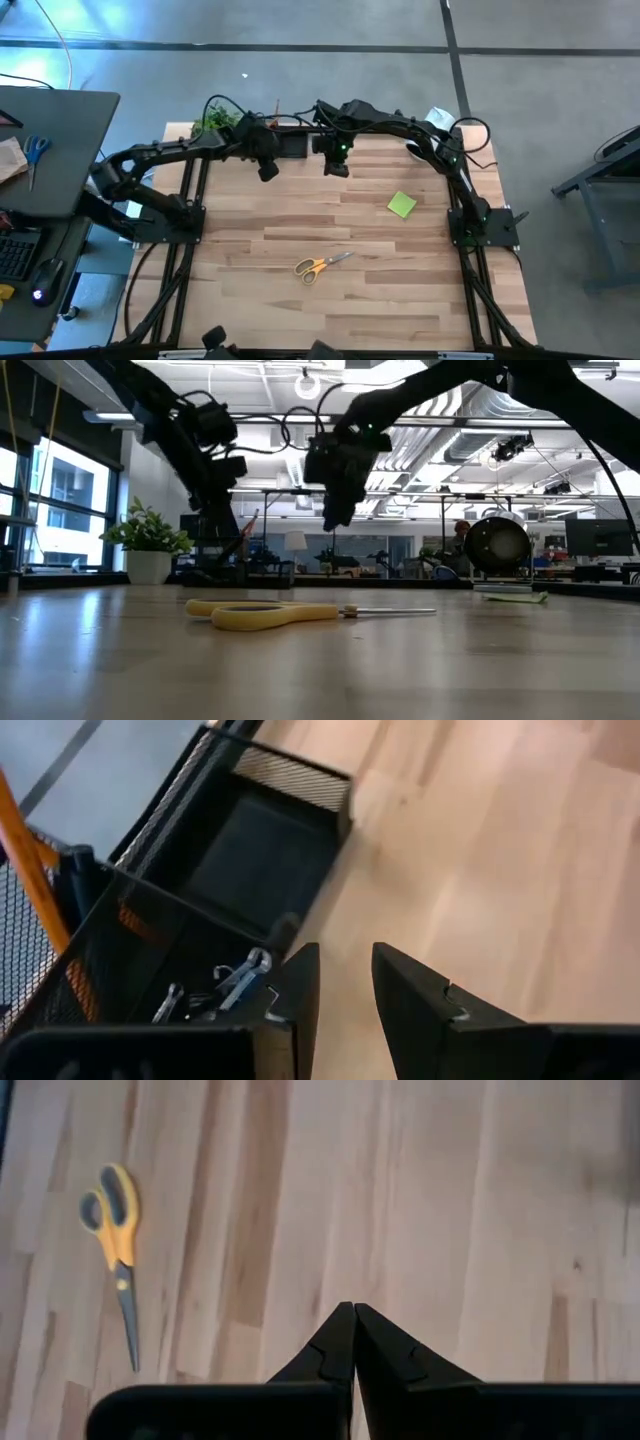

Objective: Pick and place office supplies into organizer
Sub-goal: Adjust the black black binder clip in the bottom left section of the desk organizer

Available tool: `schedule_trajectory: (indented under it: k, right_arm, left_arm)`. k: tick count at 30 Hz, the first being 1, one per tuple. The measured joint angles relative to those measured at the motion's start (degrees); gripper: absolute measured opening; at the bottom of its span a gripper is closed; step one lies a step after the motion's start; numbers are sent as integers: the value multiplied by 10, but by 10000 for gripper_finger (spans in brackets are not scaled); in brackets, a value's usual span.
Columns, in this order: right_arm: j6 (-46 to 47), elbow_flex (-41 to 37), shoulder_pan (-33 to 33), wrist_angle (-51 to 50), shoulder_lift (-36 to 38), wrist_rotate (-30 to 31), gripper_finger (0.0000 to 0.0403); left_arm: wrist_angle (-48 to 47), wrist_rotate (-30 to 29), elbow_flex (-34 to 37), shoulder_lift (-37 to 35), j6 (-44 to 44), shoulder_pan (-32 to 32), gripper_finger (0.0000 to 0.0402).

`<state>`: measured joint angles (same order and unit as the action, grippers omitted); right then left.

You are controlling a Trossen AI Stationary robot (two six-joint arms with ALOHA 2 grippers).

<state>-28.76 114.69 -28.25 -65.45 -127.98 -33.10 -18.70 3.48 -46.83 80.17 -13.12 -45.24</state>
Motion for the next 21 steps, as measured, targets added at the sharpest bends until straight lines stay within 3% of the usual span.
schedule_trajectory:
  k: [13,21]
  right_arm:
    - [3,-34,-6,60,0,0,0]
    - [19,-34,-3,64,0,1,0]
  left_arm:
    - [23,23,0,72,15,-33,83]
    - [26,-40,0,72,28,-36,83]
